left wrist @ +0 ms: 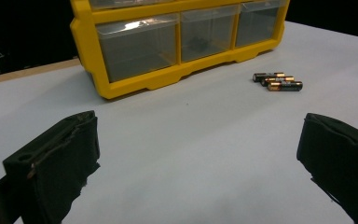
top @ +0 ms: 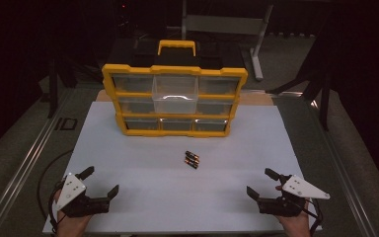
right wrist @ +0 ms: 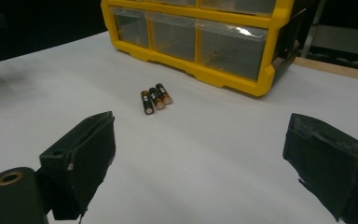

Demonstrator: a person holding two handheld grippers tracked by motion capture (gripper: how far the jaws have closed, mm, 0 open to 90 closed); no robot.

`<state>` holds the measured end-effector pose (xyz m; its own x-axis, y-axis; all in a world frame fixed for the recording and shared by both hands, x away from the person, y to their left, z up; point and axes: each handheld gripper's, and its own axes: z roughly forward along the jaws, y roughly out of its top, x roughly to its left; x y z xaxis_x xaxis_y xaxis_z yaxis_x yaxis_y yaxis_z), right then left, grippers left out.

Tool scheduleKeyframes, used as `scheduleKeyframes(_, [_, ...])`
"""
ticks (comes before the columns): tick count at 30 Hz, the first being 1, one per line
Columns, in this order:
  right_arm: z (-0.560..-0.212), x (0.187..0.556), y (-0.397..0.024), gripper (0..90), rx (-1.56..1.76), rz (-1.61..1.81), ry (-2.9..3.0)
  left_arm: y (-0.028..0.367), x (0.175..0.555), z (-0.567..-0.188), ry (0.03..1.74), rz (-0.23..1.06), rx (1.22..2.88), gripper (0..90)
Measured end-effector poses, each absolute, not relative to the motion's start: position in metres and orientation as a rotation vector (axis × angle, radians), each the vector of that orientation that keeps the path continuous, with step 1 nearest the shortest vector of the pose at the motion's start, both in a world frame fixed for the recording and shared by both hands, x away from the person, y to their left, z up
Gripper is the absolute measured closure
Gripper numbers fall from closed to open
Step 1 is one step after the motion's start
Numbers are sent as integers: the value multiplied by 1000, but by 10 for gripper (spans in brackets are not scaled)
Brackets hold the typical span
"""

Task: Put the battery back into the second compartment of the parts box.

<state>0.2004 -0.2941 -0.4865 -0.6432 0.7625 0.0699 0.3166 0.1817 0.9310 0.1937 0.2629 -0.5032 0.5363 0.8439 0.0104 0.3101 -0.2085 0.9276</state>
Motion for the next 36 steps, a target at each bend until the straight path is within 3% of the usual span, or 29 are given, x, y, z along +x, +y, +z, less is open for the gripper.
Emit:
scheduleKeyframes(19, [-460,246,-257,90,979,1359,2138,264,195,-504,968,671,1765,1])
scheduleKeyframes(36, [-450,307,-221,92,986,1338,2202,261,193,-506,963,670,1784,1])
